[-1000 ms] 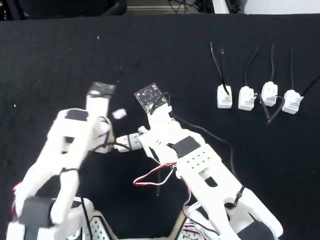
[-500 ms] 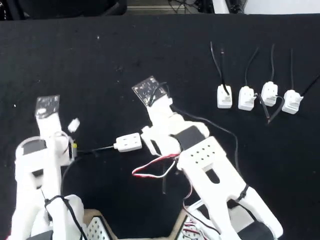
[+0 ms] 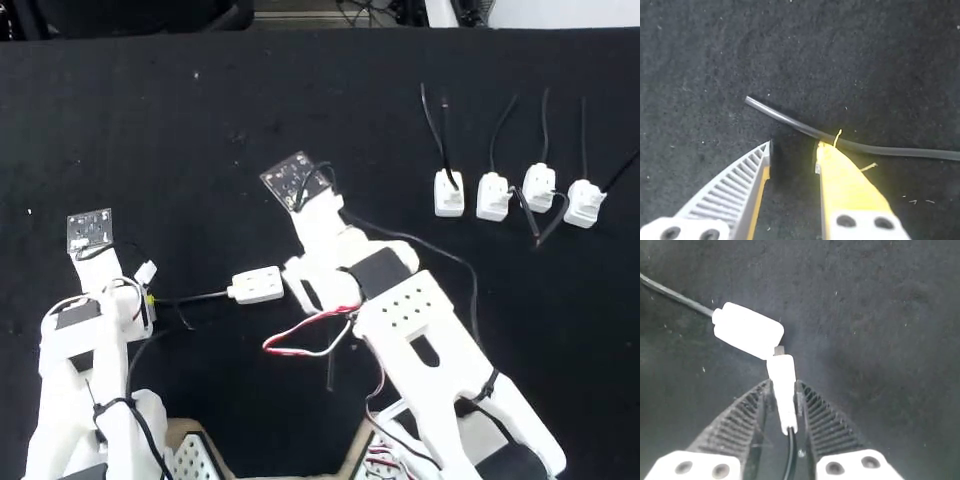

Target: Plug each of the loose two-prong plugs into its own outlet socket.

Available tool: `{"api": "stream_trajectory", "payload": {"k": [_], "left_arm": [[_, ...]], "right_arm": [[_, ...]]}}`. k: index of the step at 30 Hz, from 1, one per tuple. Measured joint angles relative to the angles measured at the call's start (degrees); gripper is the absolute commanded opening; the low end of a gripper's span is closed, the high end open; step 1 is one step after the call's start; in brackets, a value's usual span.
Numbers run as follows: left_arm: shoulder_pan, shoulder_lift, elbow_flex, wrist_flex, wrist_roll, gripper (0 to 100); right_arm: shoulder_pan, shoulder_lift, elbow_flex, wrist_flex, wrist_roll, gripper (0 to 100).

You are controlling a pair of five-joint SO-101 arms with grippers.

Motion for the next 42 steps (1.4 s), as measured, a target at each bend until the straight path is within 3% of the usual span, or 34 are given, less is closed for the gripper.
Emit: {"api": "stream_trajectory", "payload": {"k": [4,13,26,35,42], "left_arm": [[0.0,0.0,0.0,0.0,0.09,16],[0.0,0.0,0.0,0.0,0.09,16],[0.0,0.0,0.0,-0.09,0.09,16],[0.0,0.0,0.0,-0.09,0.09,16],[0.0,0.0,0.0,-0.09,0.09,16]], "right_arm": [[-0.18,2.37,-4.57,3.52,0.0,1.1],[-0.26,22.86,-17.85,13.01,-0.35,1.1],[-3.69,33.85,-33.58,17.58,-23.56,1.2],[-6.42,38.77,-34.02,17.58,-31.82,1.2],[-6.51,42.29,-38.68,24.35,-32.53,1.2]]}}
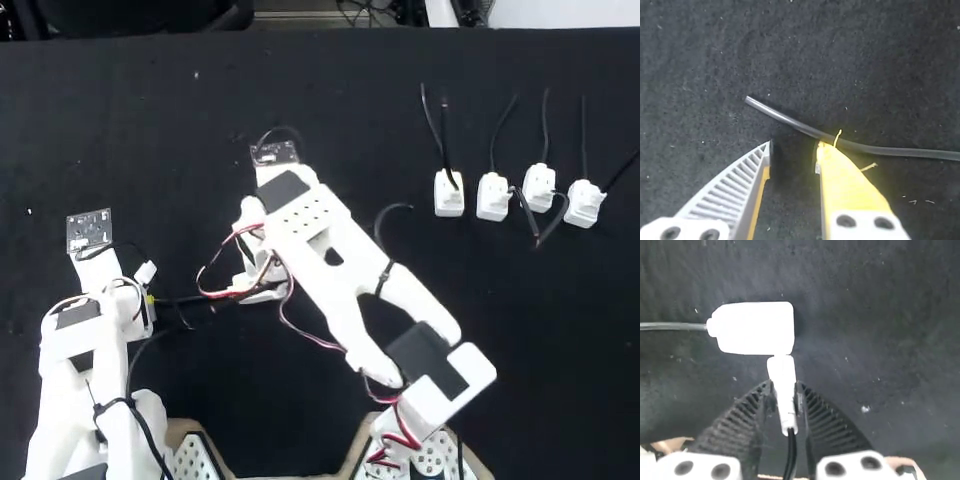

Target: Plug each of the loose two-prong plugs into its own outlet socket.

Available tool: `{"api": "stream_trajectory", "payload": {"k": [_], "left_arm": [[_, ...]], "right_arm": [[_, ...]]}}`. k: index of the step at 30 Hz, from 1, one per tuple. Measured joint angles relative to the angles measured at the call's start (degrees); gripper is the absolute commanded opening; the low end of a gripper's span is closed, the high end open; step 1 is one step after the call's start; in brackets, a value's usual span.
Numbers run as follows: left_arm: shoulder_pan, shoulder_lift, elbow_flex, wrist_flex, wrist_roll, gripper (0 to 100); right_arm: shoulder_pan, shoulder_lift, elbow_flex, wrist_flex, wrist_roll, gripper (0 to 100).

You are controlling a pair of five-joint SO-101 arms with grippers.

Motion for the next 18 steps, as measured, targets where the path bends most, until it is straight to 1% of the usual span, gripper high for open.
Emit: {"api": "stream_trajectory", "payload": {"k": [11,18], "left_arm": [[0.0,0.0,0.0,0.0,0.0,16],[0.0,0.0,0.0,0.0,0.0,16]], "right_arm": [[0.0,10.73,-15.21,9.49,0.0,1.2],[0.35,15.12,-21.1,9.76,0.0,1.1]]}}
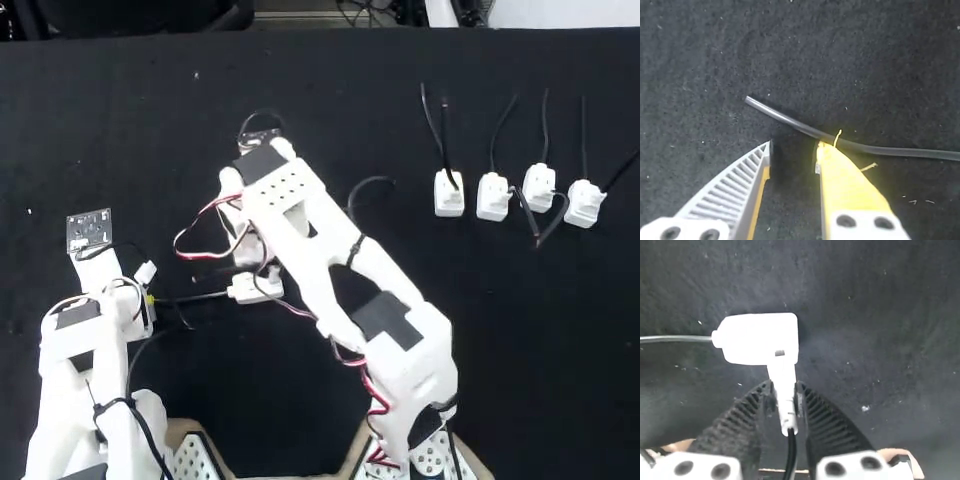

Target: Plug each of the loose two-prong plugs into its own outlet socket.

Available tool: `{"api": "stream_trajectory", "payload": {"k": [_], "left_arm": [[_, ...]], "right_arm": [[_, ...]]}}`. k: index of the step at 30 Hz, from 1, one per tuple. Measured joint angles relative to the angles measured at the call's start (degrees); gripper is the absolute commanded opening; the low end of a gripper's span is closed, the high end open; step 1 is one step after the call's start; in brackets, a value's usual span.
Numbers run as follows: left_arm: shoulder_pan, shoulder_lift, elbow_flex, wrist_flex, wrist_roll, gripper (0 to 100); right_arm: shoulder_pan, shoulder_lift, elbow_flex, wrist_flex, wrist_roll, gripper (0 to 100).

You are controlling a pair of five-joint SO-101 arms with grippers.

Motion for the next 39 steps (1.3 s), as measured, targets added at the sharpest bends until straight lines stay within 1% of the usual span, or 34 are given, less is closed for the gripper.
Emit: {"api": "stream_trajectory", "payload": {"k": [9,14,23,39], "left_arm": [[0.0,0.0,0.0,0.0,0.0,16],[0.0,0.0,0.0,0.0,0.0,16],[0.0,0.0,0.0,0.0,0.0,16],[0.0,0.0,0.0,0.0,0.0,16]], "right_arm": [[1.05,0.44,-0.79,0.18,2.64,1.4],[1.05,1.41,-0.79,0.18,2.64,1.3],[1.05,8.53,-1.85,0.18,2.64,1.1],[1.05,8.7,-1.93,0.18,2.73,1.1]]}}
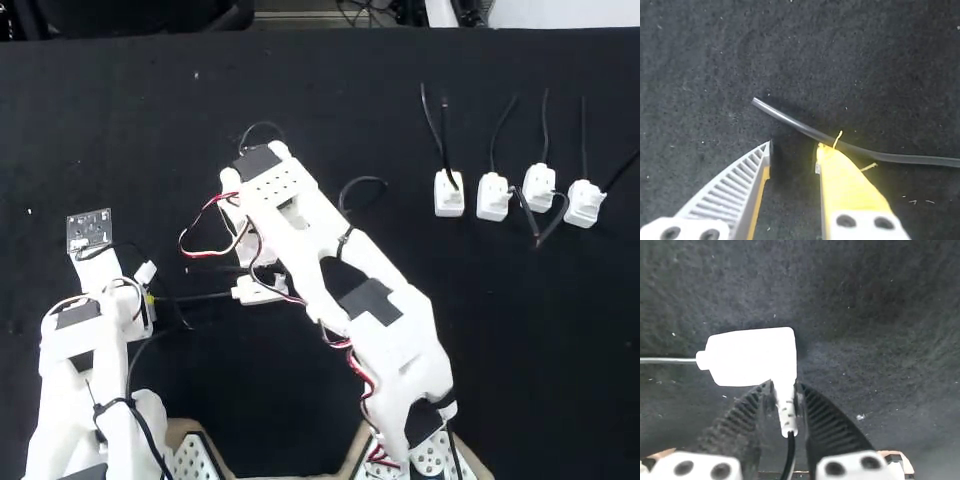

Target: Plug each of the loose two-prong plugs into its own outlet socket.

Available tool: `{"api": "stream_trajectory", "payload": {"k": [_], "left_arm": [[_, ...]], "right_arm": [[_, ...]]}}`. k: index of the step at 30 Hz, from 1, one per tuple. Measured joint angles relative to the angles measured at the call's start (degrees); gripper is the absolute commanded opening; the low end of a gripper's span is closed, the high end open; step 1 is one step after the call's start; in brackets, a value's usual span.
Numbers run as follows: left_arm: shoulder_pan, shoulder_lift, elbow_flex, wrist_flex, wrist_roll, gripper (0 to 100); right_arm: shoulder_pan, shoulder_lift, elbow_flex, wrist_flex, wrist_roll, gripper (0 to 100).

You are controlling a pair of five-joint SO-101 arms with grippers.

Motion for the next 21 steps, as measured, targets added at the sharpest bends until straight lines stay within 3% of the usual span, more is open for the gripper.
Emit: {"api": "stream_trajectory", "payload": {"k": [10,16,21], "left_arm": [[0.0,0.0,0.0,0.0,0.0,16],[0.0,0.0,0.0,0.0,0.0,16],[0.0,0.0,0.0,0.0,0.0,16]], "right_arm": [[1.49,-0.26,6.95,0.09,14.68,1.1],[5.19,-4.92,8.44,-0.26,19.87,1.1],[4.84,-12.92,17.05,-7.12,25.49,1.5]]}}
